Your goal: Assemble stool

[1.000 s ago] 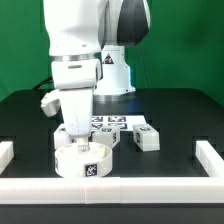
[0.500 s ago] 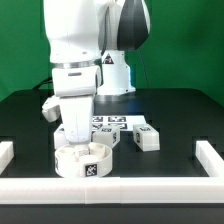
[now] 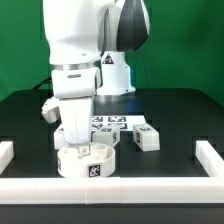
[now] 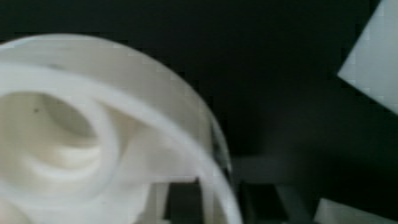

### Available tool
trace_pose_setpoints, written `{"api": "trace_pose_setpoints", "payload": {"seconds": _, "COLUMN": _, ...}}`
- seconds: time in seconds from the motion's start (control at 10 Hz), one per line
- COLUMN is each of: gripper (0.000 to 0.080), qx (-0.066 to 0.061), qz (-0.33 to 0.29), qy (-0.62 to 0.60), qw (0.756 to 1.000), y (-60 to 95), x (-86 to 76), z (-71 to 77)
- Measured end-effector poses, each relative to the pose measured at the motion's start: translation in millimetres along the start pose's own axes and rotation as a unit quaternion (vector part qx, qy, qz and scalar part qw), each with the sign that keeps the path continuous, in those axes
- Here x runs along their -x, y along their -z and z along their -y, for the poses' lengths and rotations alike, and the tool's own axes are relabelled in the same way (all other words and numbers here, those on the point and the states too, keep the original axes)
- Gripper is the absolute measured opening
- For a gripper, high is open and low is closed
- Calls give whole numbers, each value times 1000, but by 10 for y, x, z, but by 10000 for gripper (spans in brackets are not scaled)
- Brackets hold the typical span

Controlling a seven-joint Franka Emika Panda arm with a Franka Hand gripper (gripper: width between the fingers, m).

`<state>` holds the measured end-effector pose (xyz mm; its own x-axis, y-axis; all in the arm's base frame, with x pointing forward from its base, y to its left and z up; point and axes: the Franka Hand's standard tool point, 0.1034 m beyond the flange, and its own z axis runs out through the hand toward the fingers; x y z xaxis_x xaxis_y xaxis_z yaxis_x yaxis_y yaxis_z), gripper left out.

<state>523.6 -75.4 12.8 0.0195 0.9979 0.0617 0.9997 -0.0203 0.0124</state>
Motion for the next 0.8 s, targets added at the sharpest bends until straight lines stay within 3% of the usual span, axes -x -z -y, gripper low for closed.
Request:
{"api": "trace_pose_setpoints", "payload": {"seconds": 0.1, "gripper": 81, "qx": 0, "qz": 0, "qy": 0, "qw": 1000, "y": 0, "x": 2, "z": 0}}
{"api": "trace_pose_setpoints", "payload": {"seconds": 0.2, "gripper": 29, "qx": 0, "qz": 0, "qy": 0, "qw": 1000, "y": -1, "x": 3, "z": 1}}
{"api": "trace_pose_setpoints", "payload": {"seconds": 0.8, "gripper": 29, "qx": 0, "qz": 0, "qy": 0, "qw": 1000, "y": -1, "x": 3, "z": 1}}
